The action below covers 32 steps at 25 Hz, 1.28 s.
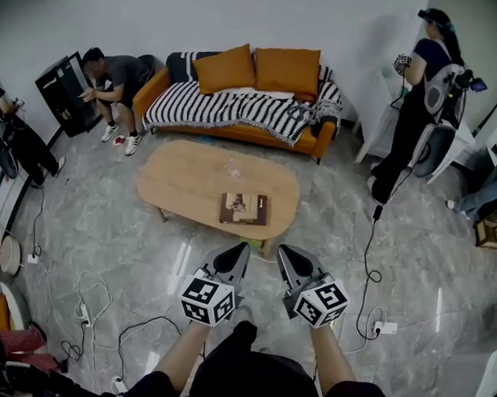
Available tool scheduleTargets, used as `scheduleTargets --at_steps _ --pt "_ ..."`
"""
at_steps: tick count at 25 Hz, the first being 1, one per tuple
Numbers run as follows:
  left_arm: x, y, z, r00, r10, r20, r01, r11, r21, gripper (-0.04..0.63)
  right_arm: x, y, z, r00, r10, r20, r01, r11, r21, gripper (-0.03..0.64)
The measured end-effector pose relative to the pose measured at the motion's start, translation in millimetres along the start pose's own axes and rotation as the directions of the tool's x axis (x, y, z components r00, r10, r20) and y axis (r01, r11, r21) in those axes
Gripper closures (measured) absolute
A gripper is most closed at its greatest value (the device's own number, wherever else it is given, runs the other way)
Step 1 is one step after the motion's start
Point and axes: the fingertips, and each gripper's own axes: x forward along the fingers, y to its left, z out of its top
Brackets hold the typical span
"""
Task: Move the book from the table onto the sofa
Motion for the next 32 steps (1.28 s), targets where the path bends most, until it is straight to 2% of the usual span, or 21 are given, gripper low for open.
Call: scheduleTargets --at_steps 12,20,32 --pt "49.3 69.9 22.4 0.999 -0.039 -0.027 0.039 0.999 -0.012 0.581 78.7 -32.2 15.9 0.999 -0.049 0.002 0.049 0.999 0.0 0.592" --pt "70.1 89.3 17.4 0.998 -0.042 -0.043 0.041 0.999 -0.03 0.581 95.2 -52.8 11.9 0.998 -0.066 -0.01 0.066 0.998 0.002 0.592" --pt "117.1 127.6 11.1 0.997 0.001 -0.079 -0.006 0.998 -0.055 0.581 145.3 -106.5 14.5 0.999 -0.038 -0.036 0.038 0.999 0.012 0.592"
